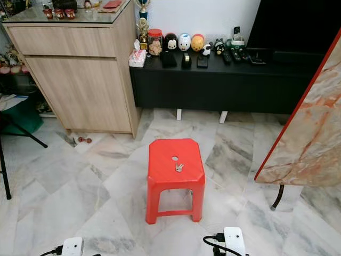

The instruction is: Hang keys on a hook

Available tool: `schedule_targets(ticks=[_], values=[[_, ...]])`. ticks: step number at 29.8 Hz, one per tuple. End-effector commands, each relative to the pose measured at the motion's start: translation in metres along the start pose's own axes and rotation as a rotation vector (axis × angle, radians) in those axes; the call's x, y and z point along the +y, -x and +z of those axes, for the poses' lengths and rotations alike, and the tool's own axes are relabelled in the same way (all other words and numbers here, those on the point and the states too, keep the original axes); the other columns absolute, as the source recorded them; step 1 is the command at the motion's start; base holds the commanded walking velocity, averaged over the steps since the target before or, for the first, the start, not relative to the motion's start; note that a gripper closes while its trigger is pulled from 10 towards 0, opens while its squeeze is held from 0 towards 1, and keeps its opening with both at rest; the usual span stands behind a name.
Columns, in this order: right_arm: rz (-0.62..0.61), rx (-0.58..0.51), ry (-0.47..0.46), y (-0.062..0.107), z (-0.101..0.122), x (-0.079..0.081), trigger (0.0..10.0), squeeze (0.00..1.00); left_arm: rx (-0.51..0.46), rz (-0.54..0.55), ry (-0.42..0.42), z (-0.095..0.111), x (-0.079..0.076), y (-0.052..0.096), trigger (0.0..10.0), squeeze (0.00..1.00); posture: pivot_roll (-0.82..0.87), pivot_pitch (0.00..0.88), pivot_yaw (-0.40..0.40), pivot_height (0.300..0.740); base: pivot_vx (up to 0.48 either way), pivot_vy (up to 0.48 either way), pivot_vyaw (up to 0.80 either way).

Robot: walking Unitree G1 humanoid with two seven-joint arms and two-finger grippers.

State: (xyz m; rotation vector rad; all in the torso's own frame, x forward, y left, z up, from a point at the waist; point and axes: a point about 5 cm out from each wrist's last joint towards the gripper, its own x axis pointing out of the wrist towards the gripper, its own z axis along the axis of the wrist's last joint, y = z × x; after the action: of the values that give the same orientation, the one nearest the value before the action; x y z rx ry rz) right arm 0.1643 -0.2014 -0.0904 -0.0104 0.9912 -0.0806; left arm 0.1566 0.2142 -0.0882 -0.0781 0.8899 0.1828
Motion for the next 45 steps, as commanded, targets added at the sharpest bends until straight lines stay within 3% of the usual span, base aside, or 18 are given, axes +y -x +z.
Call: schedule_targets(ticks=[1, 6, 19, 29, 45], values=[[0.005, -0.014, 0.001, 0.000, 0.001, 0.001, 10.0, 0.00, 0.010, -0.001, -0.011, -0.004, 0.001, 0.001, 10.0, 0.00, 0.02, 0.000, -0.022, 0.740, 0.255, 0.000, 0.80], [-0.004, -0.006, -0.050, 0.001, -0.004, 0.002, 10.0, 0.00, 0.009, 0.004, -0.007, -0.004, 0.002, 0.001, 10.0, 0.00, 0.02, 0.000, -0.021, 0.740, 0.281, 0.000, 0.42], [-0.025, -0.012, -0.016, 0.001, -0.004, -0.002, 10.0, 0.00, 0.001, 0.004, -0.006, -0.002, 0.001, 0.001, 10.0, 0.00, 0.02, 0.000, -0.024, 0.740, 0.284, 0.000, 0.00], [-0.003, -0.016, 0.005, 0.001, -0.004, 0.004, 10.0, 0.00, 0.001, 0.002, -0.002, -0.002, 0.000, 0.001, 10.0, 0.00, 0.01, 0.000, -0.028, 0.740, 0.289, 0.000, 0.21], [-0.002, -0.054, -0.039, 0.000, 0.005, 0.006, 10.0, 0.00, -0.002, 0.000, 0.001, -0.001, 0.000, 0.001, 10.0, 0.00, 0.01, 0.000, -0.027, 0.740, 0.251, 0.000, 0.00]])
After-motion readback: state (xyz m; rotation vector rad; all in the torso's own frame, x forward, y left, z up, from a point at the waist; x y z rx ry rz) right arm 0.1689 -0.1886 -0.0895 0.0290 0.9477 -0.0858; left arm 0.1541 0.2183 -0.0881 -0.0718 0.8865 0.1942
